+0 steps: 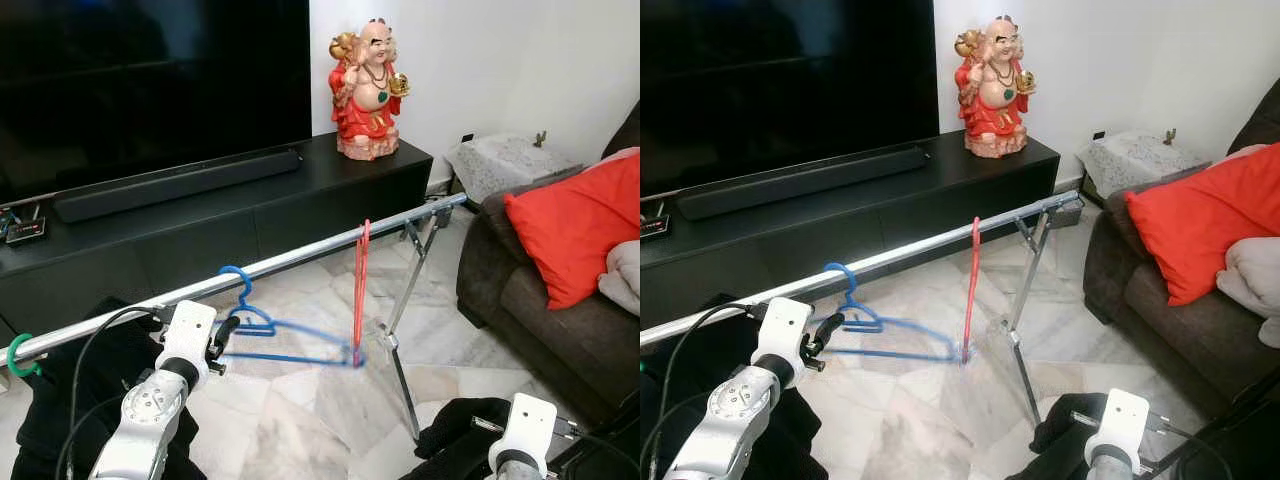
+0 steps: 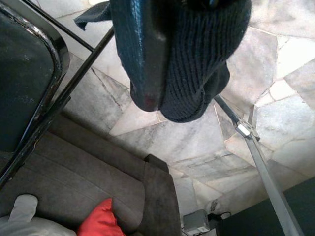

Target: Hang hanger

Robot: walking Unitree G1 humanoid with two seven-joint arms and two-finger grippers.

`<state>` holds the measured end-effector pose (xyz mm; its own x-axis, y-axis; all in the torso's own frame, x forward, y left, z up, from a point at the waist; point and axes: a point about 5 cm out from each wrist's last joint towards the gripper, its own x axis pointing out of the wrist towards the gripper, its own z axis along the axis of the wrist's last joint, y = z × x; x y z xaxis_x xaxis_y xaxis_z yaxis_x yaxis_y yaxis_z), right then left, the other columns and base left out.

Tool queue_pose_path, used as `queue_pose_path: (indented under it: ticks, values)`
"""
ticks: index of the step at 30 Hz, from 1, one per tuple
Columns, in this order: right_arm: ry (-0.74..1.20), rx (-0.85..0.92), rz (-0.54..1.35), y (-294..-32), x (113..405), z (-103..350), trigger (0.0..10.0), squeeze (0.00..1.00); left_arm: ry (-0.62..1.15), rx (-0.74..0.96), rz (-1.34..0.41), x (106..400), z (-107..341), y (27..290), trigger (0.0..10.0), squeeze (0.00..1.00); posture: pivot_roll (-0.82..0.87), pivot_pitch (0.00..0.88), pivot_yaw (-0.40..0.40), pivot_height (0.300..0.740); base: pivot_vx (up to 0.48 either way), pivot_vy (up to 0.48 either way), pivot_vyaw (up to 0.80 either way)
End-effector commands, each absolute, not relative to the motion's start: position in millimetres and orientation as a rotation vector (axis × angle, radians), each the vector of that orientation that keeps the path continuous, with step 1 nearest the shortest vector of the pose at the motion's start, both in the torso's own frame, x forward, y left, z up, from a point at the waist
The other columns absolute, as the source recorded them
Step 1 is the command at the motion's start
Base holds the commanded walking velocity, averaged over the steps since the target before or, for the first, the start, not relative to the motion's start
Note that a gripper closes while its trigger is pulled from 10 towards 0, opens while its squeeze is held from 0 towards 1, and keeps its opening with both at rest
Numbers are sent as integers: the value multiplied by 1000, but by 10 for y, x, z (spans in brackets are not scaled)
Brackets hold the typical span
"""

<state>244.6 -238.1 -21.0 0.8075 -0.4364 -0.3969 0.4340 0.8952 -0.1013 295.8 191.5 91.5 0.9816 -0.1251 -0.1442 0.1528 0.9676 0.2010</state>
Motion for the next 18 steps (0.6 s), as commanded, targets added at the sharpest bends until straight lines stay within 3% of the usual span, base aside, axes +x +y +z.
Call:
queue_pose_path:
  ticks: [1,13,18]
  values:
    - [415,-6,-459,-2370,2477,-187,10000,0,125,223,-135,2966,948,1934,10000,0,109,1,20,740,0,0,0]
    - [415,-6,-459,-2370,2477,-187,10000,0,125,223,-135,2966,948,1934,10000,0,109,1,20,740,0,0,0]
    - [427,-3,-435,-2331,2511,-185,10000,0,306,178,-185,3104,892,1808,10000,0,100,0,20,740,0,0,0]
